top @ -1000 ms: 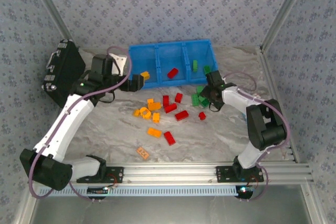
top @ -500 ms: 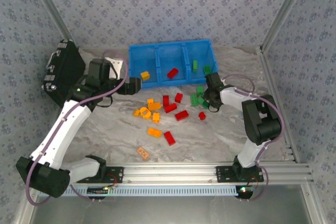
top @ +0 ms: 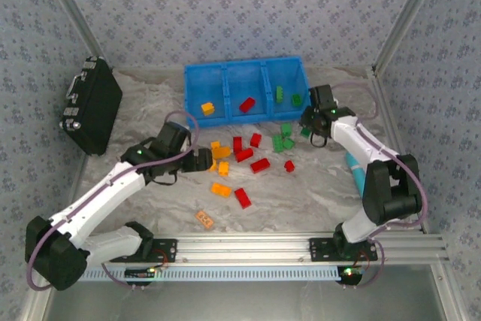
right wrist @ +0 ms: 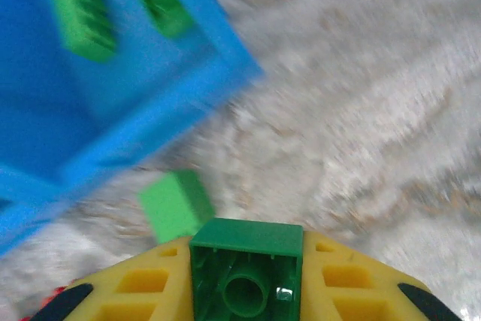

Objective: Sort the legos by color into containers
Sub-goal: Place the lego in the container.

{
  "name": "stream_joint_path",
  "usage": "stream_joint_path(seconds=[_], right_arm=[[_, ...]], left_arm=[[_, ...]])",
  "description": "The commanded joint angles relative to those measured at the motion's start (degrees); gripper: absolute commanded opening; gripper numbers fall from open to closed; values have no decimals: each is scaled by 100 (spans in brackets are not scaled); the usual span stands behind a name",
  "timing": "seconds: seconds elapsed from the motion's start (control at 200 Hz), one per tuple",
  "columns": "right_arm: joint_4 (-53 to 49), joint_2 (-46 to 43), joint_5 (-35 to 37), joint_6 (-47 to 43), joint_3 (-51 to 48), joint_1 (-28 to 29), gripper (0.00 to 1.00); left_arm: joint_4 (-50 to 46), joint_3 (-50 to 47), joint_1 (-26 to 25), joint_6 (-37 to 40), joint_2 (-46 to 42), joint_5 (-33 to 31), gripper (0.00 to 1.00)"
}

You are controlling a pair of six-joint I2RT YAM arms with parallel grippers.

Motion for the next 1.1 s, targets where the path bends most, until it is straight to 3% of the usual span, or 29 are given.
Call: stream_joint_path(seconds=[0.0,0.08,0.17,0.31,0.475,0.66,0.895,1.095], right_arm=[[-320,128,-181,-906,928,27,27],[-357,484,-182,-1304,1494,24,27],[-441,1033,-5,-1871,2178,14,27],[-390,1880,-115,-2589,3119,-51,28],[-408,2666,-536,-2782,3860,-195,30],[-360,3105,-820,-2898,4097,-292,36],[-233,3184,-1209,-3029,4064,-347,51],[-216,3104,-1434,-3007,3983,-410,55]], left_arm=[[130,-229,-233,-1434,34,235,100],[-64,0,-450,-1522,190,-43,100],[-13,139,-473,-1812,345,110,100],[50,87,-879,-2743,586,-39,100],[-276,174,-1622,-3909,942,-615,100],[-1014,732,-2153,-4725,1504,-1131,100],[-732,707,-2368,-5318,1977,-1266,100],[-434,589,-2538,-5642,2248,-1449,100]])
